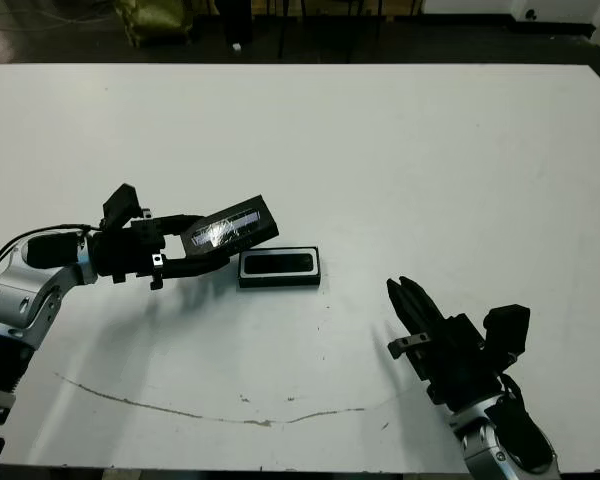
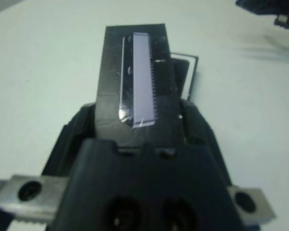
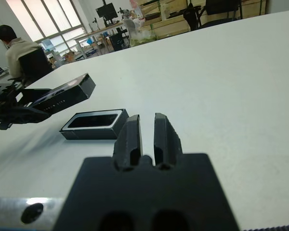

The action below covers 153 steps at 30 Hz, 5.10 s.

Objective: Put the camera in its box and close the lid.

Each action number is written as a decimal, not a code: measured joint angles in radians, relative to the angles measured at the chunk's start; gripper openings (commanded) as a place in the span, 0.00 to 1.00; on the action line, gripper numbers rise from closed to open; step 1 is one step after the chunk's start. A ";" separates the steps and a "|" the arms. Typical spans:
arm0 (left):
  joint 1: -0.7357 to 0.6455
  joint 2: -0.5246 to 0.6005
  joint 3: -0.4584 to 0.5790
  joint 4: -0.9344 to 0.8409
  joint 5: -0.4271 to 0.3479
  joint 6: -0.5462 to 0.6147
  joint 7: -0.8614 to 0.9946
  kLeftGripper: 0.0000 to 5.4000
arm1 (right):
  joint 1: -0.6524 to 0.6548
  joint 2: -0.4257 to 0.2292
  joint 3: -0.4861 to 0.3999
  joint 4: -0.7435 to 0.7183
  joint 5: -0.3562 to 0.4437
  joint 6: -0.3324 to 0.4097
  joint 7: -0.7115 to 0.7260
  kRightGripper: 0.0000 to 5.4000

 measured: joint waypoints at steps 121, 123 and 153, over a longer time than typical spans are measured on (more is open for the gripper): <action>-0.298 -0.197 -0.225 0.302 0.312 -0.040 -0.195 0.45 | 0.031 -0.022 -0.017 -0.030 0.055 0.017 0.009 0.00; -0.292 -0.193 -0.233 0.277 0.317 -0.029 -0.184 0.45 | 0.034 -0.019 -0.014 -0.042 0.059 0.018 0.002 0.00; -0.249 -0.175 -0.295 0.178 0.327 -0.099 -0.101 1.00 | 0.052 -0.008 -0.007 -0.053 0.051 0.021 -0.015 0.00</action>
